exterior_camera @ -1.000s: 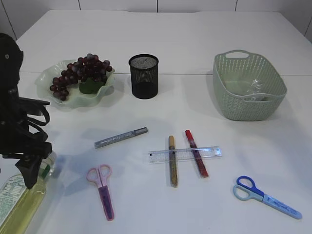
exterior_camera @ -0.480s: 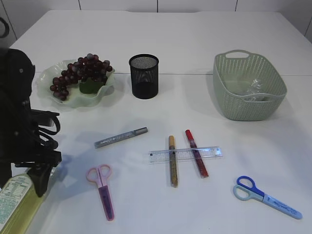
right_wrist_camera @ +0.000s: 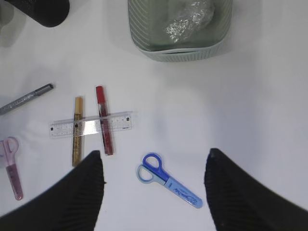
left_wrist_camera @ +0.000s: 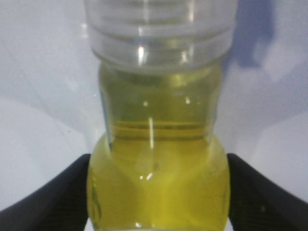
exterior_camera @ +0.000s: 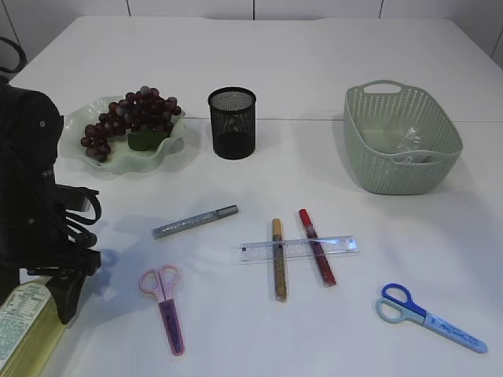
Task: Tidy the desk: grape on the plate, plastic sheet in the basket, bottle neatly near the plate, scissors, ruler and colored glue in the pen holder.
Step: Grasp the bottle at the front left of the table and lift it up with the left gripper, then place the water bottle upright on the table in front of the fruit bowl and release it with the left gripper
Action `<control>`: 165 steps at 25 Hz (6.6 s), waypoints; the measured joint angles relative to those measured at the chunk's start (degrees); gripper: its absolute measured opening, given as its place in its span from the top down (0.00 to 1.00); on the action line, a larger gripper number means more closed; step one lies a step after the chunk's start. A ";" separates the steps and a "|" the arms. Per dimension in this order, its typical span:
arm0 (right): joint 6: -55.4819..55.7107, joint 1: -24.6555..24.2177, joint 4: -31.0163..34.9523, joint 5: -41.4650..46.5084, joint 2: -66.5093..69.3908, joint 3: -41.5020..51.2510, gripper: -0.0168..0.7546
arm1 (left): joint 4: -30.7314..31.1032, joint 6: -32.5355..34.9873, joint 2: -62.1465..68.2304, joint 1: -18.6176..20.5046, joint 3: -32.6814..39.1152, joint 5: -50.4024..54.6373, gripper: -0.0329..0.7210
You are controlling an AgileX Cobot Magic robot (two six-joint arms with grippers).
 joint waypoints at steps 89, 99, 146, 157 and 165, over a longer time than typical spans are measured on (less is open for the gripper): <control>-0.25 0.00 -1.92 0.00 -0.11 0.00 0.31 | 2.67 0.38 -17.09 2.34 12.55 -49.80 0.36; -0.36 0.00 -1.92 0.00 -0.11 0.00 0.31 | 2.79 0.38 -18.07 2.70 12.64 -57.17 0.36; -2.52 0.00 -3.11 0.17 -0.11 0.00 0.31 | -4.92 7.78 0.34 3.04 28.91 -126.67 0.36; -2.52 0.00 -3.22 0.17 -0.11 0.00 0.31 | -3.98 7.98 2.18 3.04 28.54 -129.71 0.36; -2.52 0.00 -3.30 0.17 -0.11 0.00 0.31 | -3.61 7.98 2.18 3.04 28.64 -129.74 0.28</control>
